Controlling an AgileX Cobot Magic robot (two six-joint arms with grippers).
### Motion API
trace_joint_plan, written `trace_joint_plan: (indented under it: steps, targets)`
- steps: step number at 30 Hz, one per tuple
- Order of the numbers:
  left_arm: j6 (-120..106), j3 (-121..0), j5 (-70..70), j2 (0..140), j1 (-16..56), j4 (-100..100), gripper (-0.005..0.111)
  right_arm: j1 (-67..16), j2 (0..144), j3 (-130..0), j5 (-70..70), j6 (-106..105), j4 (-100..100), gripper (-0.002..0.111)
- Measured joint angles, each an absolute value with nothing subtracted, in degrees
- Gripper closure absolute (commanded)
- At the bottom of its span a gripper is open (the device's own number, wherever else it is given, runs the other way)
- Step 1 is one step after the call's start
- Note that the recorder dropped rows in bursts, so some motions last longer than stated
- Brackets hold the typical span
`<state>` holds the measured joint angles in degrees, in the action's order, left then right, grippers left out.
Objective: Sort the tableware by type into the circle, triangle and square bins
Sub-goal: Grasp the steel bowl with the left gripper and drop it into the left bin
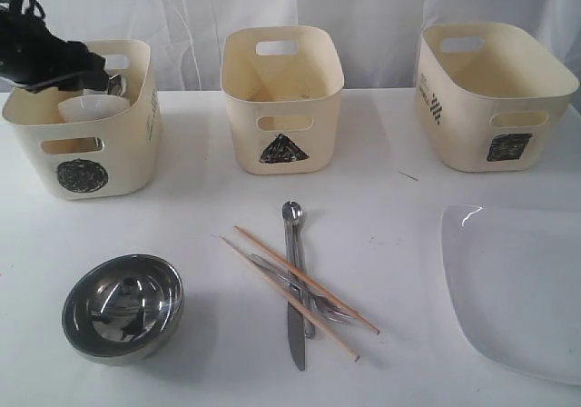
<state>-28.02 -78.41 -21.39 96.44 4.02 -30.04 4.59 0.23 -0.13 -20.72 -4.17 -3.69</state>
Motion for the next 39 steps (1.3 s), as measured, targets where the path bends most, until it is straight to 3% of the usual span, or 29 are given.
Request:
trace_joint_plan:
  steps: [4, 9, 14, 21, 24, 25, 27, 28, 36, 39]
  targets:
    - [-25.29, -77.98, -37.95, 91.71, 4.02, -28.42, 0.069, 4.59, 0.23, -0.13, -20.72, -4.17, -3.69, 0.108]
    - [-24.76, -70.77, -48.99, 92.95, 4.02, -22.73, 0.059, 4.59, 0.23, -0.13, -20.72, -4.17, -3.69, 0.108]
    - [-26.62, -63.15, -46.42, 94.81, 4.02, -21.56, 0.041, 4.59, 0.23, -0.13, -20.72, -4.17, -3.69, 0.108]
    - [-34.93, -55.63, -38.43, 95.17, 4.02, -24.32, 0.04, 4.59, 0.23, -0.13, -20.84, -4.17, -3.69, 0.108]
    - [-37.78, -53.65, -35.87, 97.77, 4.02, -26.83, 0.052, 4.59, 0.23, -0.13, -20.84, -4.17, -3.69, 0.108]
    - [-38.2, -53.38, -35.6, 98.35, 4.02, -27.54, 0.064, 4.59, 0.23, -0.13, -20.84, -4.17, -3.69, 0.108]
    - [-38.57, -52.94, -35.22, 100.16, 4.02, -29.29, 0.098, 4.59, 0.23, -0.13, -20.84, -4.17, -3.69, 0.108]
    - [-38.57, -52.78, -34.95, 100.57, 4.02, -29.52, 0.106, 4.59, 0.23, -0.13, -20.84, -4.17, -3.69, 0.108]
    - [-34.85, -64.08, -40.52, 90.9, 2.81, -18.51, 0.107, 4.59, 0.23, -0.13, -20.84, -4.17, -3.69, 0.108]
    - [-27.5, -71.07, -16.56, 82.77, 0.18, -13.99, 0.107, 4.59, 0.23, -0.13, -20.84, -4.17, -3.69, 0.108]
